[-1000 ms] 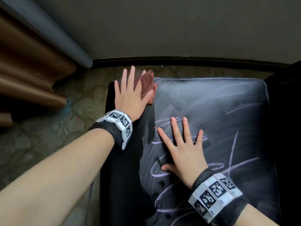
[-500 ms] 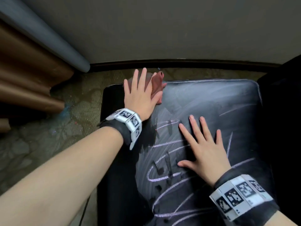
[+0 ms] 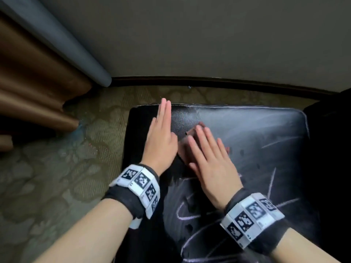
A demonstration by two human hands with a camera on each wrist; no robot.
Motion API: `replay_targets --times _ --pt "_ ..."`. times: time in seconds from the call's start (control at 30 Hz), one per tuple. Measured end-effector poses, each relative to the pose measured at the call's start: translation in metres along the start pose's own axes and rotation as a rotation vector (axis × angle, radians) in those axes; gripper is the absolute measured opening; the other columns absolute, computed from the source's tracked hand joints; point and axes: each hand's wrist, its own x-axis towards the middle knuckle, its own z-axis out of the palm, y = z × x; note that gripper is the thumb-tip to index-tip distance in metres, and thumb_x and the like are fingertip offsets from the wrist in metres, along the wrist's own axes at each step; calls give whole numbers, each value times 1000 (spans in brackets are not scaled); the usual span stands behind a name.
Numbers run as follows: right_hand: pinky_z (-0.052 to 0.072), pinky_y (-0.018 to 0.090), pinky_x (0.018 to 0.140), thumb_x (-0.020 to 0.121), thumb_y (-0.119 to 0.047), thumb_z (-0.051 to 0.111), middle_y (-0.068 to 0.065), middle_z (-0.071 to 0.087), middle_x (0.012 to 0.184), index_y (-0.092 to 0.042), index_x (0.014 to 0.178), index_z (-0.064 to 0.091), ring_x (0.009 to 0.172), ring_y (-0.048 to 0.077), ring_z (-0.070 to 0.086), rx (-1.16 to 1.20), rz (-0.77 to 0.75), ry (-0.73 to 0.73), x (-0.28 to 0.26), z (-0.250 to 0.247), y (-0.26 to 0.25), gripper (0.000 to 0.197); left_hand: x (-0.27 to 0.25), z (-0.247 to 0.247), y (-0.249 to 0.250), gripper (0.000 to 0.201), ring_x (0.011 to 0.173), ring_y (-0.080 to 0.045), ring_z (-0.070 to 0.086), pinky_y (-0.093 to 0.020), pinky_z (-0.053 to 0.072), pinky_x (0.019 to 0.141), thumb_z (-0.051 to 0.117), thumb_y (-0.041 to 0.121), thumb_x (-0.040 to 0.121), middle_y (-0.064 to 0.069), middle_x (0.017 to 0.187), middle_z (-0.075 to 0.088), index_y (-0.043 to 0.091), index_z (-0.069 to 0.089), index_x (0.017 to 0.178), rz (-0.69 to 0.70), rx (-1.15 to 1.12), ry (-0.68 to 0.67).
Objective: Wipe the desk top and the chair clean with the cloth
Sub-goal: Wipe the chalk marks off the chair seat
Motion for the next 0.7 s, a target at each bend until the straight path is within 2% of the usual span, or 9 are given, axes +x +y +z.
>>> replay_targets --times 0.13,0.2,0.33,0.43,0.47,0.53,0.6,0.63,0.7 --pt "18 48 109 87 -30 32 13 21 154 -13 146 25 141 30 17 -117 -13 -154 19 22 2 62 7 -2 -30 62 146 -16 -13 -38 0 118 29 25 101 -4 158 -16 10 -6 150 -41 470 -121" --pt "16 46 111 88 -26 37 9 19 155 -16 147 20 142 26 16 -161 30 -152 32 17 21 63 6 0 -31 62 145 -15 -15 -38 -2 117 26 30 102 -3 158 -16 11 -8 150 -44 485 -147" --pt "-1 44 116 100 -36 24 11 -8 156 -15 149 1 144 28 -8 -146 369 -171 65 -5 53 59 6 -3 -29 64 144 -16 -20 -37 -4 117 22 36 101 -2 157 -21 13 -13 149 -78 517 -204" --pt "-7 46 115 98 -42 25 22 -14 153 -11 148 -5 141 39 -14 -127 353 -197 71 -2 27 66 6 -5 -31 66 144 -15 -21 -37 -4 117 22 42 101 -1 156 -24 15 -15 149 -74 543 -238" --pt "-6 47 114 97 -44 23 24 -12 153 -12 148 -5 140 41 -13 -136 280 -215 67 3 14 66 6 -6 -32 67 144 -15 -20 -37 -3 117 22 43 100 -1 156 -24 15 -15 149 -65 553 -237" --pt "7 48 114 94 -44 20 24 5 153 -13 149 10 142 40 3 -169 123 -205 57 12 4 63 5 -6 -32 68 144 -16 -20 -37 -2 118 23 44 100 -2 156 -24 16 -16 149 -66 566 -232" --pt "18 46 113 91 -43 20 18 18 153 -15 147 22 142 34 16 -202 86 -151 56 11 25 62 3 -6 -31 68 144 -16 -20 -36 -1 118 22 44 100 -2 156 -25 16 -18 148 -81 579 -235" --pt "18 45 113 93 -43 20 15 15 154 -15 148 20 142 31 15 -215 139 -133 56 8 42 62 3 -7 -31 68 144 -16 -20 -36 -2 118 21 44 100 -2 155 -26 16 -20 147 -85 580 -241" --pt "10 44 117 96 -47 22 15 2 156 -11 149 9 144 31 4 -174 404 -111 51 4 74 65 2 -6 -30 67 144 -17 -21 -37 -2 118 19 44 100 -3 155 -27 15 -25 143 -91 579 -249"
